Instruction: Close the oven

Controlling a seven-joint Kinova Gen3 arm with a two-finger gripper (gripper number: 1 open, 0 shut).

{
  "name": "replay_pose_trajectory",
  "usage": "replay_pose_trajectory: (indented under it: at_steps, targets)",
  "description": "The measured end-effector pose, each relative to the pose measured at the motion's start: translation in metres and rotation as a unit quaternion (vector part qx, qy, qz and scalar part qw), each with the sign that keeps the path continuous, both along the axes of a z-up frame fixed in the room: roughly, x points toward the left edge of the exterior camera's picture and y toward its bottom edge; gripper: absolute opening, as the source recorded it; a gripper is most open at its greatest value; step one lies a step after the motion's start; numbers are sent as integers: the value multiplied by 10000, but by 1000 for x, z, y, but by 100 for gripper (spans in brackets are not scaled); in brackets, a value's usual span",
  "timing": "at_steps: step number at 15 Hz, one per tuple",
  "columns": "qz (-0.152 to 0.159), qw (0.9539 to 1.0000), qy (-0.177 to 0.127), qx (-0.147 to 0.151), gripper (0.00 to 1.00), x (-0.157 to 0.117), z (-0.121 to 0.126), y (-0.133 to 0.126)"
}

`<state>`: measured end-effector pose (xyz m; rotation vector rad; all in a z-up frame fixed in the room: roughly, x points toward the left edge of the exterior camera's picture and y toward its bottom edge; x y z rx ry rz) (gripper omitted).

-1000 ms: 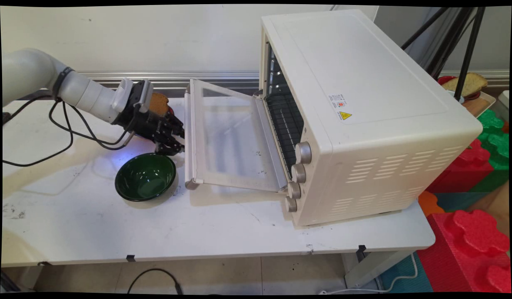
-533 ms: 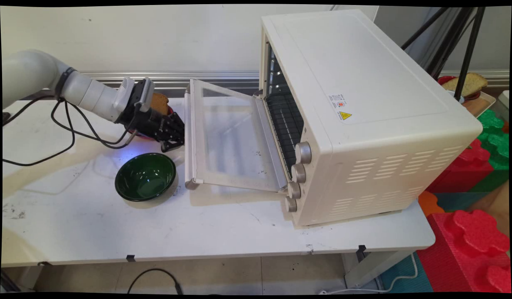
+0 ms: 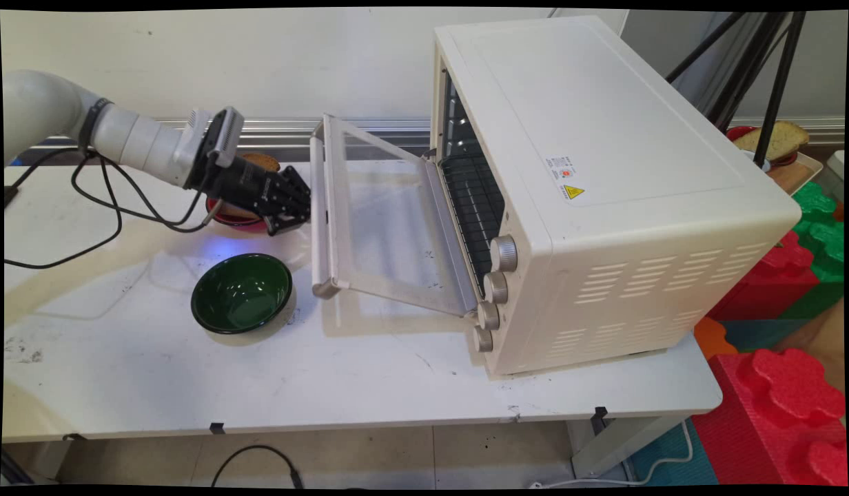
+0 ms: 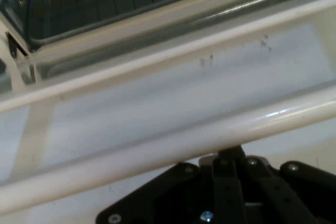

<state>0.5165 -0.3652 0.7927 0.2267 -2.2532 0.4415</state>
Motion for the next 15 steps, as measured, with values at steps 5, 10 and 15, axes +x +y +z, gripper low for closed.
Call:
replay_pose_trajectory:
  at_steps: [5,10,15]
  targets:
    - [-125,9990,347,-265,0,-6,25,-1]
    - [-155,9967,671,-428,0,-23,48,-8]
    - [-151,9937,977,-529,0,-53,68,-24]
